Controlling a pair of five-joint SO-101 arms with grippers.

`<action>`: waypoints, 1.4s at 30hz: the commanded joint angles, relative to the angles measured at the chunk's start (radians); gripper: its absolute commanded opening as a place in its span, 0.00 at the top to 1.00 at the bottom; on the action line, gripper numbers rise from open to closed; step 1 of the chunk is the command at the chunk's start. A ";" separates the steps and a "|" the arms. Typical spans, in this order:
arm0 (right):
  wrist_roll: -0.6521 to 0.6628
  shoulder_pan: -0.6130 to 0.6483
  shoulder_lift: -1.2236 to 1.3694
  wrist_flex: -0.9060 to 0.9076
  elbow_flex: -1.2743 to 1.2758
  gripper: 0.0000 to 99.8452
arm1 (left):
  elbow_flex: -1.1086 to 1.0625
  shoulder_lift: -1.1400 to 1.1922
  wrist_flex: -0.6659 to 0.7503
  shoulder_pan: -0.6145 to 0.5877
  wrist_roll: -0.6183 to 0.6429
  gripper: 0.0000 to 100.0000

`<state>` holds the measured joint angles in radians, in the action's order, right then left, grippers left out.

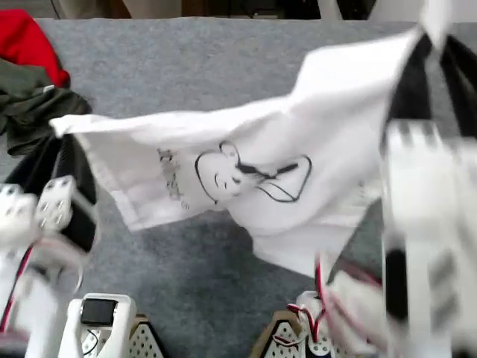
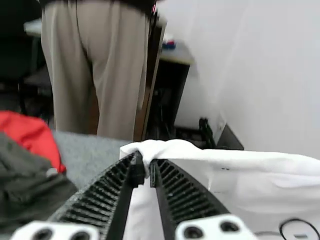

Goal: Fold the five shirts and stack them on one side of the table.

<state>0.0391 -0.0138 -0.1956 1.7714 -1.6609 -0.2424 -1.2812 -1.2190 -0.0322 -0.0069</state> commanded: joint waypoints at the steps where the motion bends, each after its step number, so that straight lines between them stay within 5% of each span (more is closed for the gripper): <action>1: 0.043 -0.077 -0.093 -0.017 0.019 1.00 | 0.110 0.005 -0.021 -0.003 -0.052 0.98; 7: 0.049 -0.237 -0.197 -0.221 0.225 1.00 | 0.227 0.015 -0.063 -0.104 -0.055 0.98; 15: 0.196 -0.242 -0.331 -0.542 0.532 1.00 | 0.448 0.170 -0.196 -0.152 -0.055 0.98; 27: 0.124 -0.236 -0.364 -0.428 0.800 1.00 | 0.493 0.289 -0.311 -0.150 -0.055 0.98; 42: 0.112 -0.094 -0.366 -0.531 1.337 1.00 | 0.117 0.282 -0.210 -0.152 -0.055 0.98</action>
<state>0.1603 -0.1304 -0.5501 1.3157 -0.4273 -0.0568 -1.0081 -1.5044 -0.1703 -0.0575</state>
